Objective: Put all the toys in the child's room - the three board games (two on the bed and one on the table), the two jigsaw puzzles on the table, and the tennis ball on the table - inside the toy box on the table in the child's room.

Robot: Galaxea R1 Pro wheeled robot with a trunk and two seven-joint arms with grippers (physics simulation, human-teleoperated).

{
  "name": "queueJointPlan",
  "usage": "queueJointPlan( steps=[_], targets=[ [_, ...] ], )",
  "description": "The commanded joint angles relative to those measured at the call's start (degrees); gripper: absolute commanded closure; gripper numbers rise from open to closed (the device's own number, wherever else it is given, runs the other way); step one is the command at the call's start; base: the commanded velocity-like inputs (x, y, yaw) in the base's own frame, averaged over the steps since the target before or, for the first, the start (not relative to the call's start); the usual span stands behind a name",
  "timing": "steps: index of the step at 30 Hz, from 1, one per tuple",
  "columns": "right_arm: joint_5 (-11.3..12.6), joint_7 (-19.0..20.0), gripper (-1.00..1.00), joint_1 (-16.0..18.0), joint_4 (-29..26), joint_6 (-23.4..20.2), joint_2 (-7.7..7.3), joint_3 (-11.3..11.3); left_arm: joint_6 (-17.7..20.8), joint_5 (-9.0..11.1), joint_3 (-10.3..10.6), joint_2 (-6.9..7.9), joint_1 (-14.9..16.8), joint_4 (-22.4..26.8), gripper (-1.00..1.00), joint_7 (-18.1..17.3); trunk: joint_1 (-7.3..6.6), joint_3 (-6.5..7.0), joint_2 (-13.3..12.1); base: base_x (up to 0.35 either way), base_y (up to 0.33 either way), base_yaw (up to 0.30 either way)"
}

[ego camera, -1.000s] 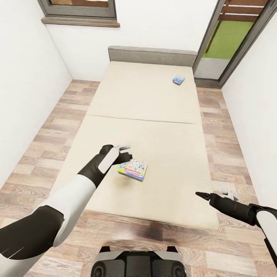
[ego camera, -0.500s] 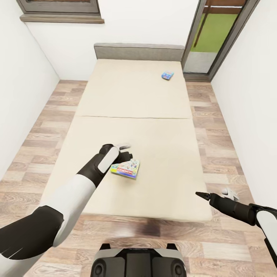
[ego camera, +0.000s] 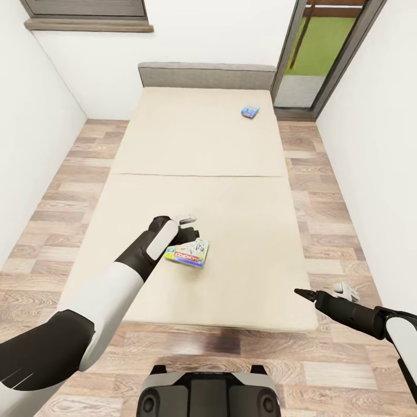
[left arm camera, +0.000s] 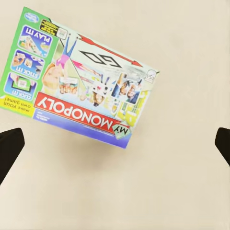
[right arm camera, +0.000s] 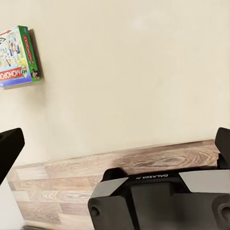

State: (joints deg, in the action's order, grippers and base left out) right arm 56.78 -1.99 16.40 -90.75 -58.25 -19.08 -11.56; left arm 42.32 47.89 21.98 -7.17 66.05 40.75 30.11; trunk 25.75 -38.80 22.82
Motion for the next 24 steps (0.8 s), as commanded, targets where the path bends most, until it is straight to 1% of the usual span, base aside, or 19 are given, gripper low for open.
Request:
queueJointPlan(
  steps=[1,7,17,24],
  targets=[
    [0.3,-0.2,-1.0,0.0,0.0,-0.3,0.0,0.0,0.0,0.6,0.2,0.03,0.0,0.1,-1.0,0.6,0.03,-0.14,0.1,0.0,0.0,-0.003],
    [0.3,-0.2,-1.0,0.0,0.0,-0.2,0.0,0.0,0.3,0.5,0.1,0.11,0.0,0.7,-1.0,0.6,0.03,-0.62,0.1,0.0,0.0,-0.001],
    [0.3,-0.2,-1.0,0.0,0.0,-0.2,0.01,0.0,1.6,0.3,-0.1,0.28,0.0,4.9,-1.0,0.8,0.03,-1.5,0.1,0.0,0.0,0.0],
    [0.3,-0.2,-1.0,0.0,0.0,-0.2,0.01,0.0,1.7,0.1,-0.2,0.36,0.2,6.0,-1.0,1.1,0.03,-2.14,0.1,0.0,0.0,0.0]
  ],
)
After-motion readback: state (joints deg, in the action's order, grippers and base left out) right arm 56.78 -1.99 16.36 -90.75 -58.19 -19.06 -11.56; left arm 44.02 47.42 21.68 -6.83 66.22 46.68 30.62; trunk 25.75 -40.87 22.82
